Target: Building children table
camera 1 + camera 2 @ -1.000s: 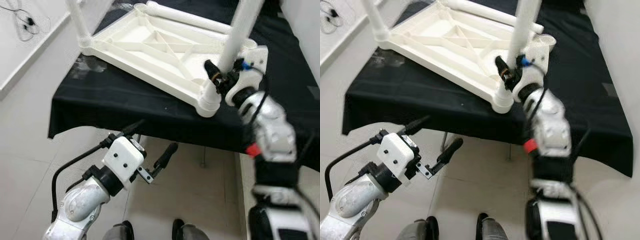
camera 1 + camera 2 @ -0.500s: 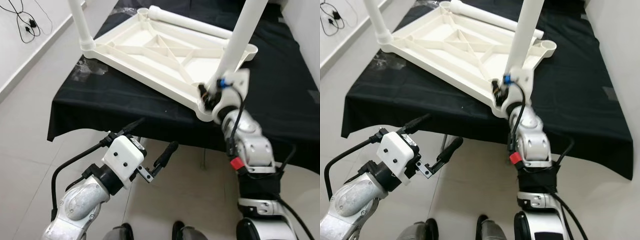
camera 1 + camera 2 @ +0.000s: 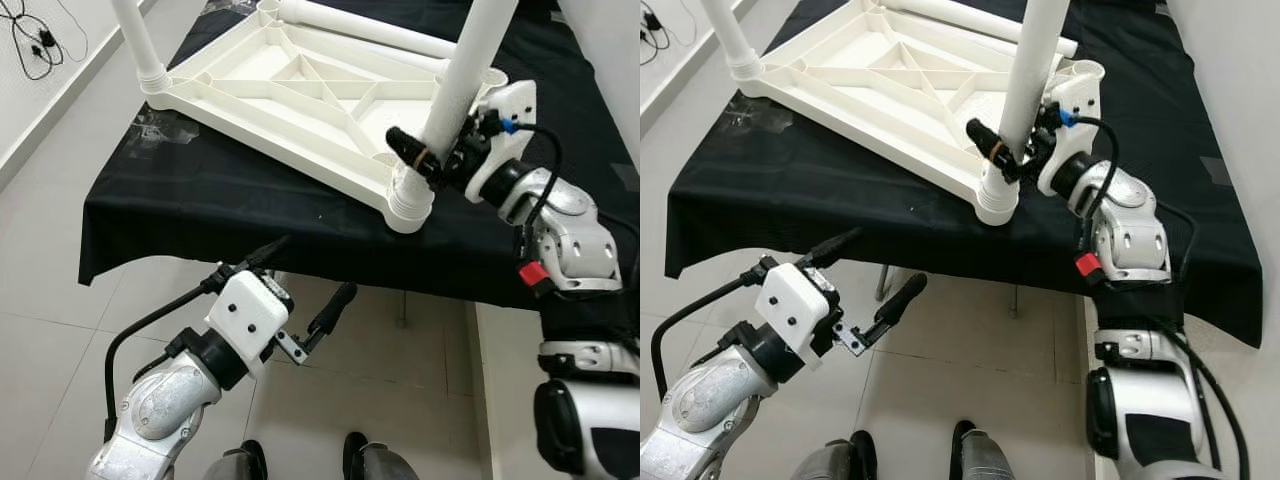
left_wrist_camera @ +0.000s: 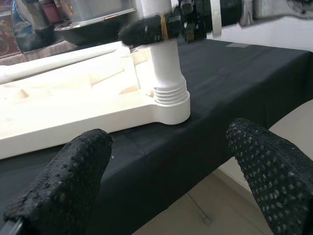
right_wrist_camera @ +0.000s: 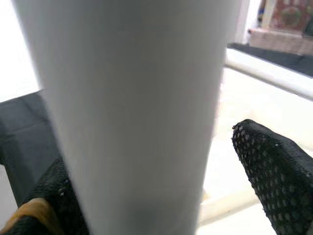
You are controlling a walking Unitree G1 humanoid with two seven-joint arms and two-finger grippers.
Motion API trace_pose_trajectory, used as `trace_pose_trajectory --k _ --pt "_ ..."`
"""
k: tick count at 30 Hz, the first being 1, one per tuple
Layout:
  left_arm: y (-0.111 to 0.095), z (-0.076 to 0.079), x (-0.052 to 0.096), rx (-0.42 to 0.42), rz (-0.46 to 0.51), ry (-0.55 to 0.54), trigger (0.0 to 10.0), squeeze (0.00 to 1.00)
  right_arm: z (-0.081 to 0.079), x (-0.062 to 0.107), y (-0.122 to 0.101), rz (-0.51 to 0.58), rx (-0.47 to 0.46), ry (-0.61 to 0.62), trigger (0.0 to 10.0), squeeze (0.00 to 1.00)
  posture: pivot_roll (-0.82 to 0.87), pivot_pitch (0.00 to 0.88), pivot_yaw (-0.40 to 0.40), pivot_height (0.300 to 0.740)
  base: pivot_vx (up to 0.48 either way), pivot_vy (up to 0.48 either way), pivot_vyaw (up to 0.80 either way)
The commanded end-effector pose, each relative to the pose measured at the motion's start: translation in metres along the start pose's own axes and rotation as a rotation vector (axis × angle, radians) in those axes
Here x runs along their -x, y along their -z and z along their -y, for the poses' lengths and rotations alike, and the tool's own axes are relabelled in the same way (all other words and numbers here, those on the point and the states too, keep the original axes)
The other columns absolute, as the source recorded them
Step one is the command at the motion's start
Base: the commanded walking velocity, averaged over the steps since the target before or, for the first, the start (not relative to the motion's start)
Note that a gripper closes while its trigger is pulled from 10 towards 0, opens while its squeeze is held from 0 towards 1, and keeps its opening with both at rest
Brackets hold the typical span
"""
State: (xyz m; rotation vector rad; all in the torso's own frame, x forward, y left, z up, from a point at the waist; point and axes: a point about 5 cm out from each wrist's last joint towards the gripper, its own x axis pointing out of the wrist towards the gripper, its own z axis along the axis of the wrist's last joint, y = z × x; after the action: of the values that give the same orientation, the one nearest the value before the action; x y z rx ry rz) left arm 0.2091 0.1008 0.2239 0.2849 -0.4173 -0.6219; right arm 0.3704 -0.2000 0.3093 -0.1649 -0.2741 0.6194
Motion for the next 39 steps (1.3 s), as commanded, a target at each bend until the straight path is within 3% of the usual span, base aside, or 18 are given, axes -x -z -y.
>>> trace_pose_trajectory --k 1,4,5,13,22,25,27,28,29,30,31,33,39 --pt "0.001 0.003 0.002 -0.001 -0.018 0.007 10.0 0.0 0.004 0.001 -0.009 0.045 0.014 -0.046 10.0 0.0 0.05 0.305 -0.031 0.74 0.0 0.0 0.0" --pt "0.001 0.003 0.003 -0.002 -0.018 0.006 10.0 0.0 0.007 0.0 -0.013 0.063 0.001 -0.095 10.0 0.0 0.05 0.305 -0.031 0.74 0.0 0.0 0.0" --pt "0.001 0.002 0.003 -0.003 -0.019 0.006 10.0 0.0 0.008 0.0 -0.014 0.07 -0.025 -0.119 0.0 0.0 0.06 0.306 -0.032 0.74 0.0 0.0 0.0" --pt "0.001 0.002 0.004 -0.004 -0.023 0.004 10.0 0.0 0.002 0.002 -0.004 0.028 -0.027 -0.215 0.0 0.0 0.05 0.309 -0.028 0.74 0.0 0.0 0.0" --pt "0.001 0.002 0.004 -0.003 -0.021 0.007 10.0 0.0 0.002 0.003 0.011 -0.032 -0.018 -0.143 0.0 0.0 0.05 0.309 -0.026 0.74 0.0 0.0 0.0" --pt "0.001 0.001 0.004 -0.003 -0.021 0.006 10.0 0.0 -0.003 0.002 0.023 -0.074 -0.05 -0.051 0.0 0.0 0.05 0.31 -0.025 0.74 0.0 0.0 0.0" --pt "0.001 0.002 0.004 -0.003 -0.023 0.007 10.0 0.0 -0.011 0.0 0.041 -0.179 -0.015 0.14 0.0 0.0 0.05 0.31 -0.028 0.74 0.0 0.0 0.0" --pt "0.001 0.001 0.004 -0.003 -0.024 0.007 10.0 0.0 -0.005 0.007 0.047 -0.177 -0.094 0.478 0.0 0.0 0.05 0.31 -0.029 0.74 0.0 0.0 0.0" --pt "0.001 0.001 0.004 -0.003 -0.024 0.007 10.0 0.0 -0.001 0.018 0.053 -0.197 -0.162 0.727 0.0 0.0 0.05 0.31 -0.029 0.74 0.0 0.0 0.0" --pt "0.002 0.001 0.004 -0.005 -0.024 0.007 10.0 0.0 -0.013 0.018 0.059 -0.218 -0.172 0.771 0.0 0.0 0.06 0.308 -0.026 0.74 0.0 0.0 0.0" --pt "0.002 0.001 0.004 -0.005 -0.024 0.007 10.0 0.0 -0.013 0.018 0.059 -0.218 -0.172 0.771 0.0 0.0 0.06 0.308 -0.026 0.74 0.0 0.0 0.0" --pt "0.002 0.0 0.001 -0.004 -0.021 0.002 10.0 0.0 -0.046 0.003 0.071 -0.243 -0.16 0.635 0.0 0.0 0.05 0.299 -0.017 0.74 0.0 0.0 0.0" --pt "0.002 0.001 -0.001 -0.003 -0.012 0.009 10.0 0.0 -0.051 -0.004 0.075 -0.246 -0.167 0.613 0.0 0.0 0.05 0.29 -0.024 0.74 0.0 0.0 0.0"
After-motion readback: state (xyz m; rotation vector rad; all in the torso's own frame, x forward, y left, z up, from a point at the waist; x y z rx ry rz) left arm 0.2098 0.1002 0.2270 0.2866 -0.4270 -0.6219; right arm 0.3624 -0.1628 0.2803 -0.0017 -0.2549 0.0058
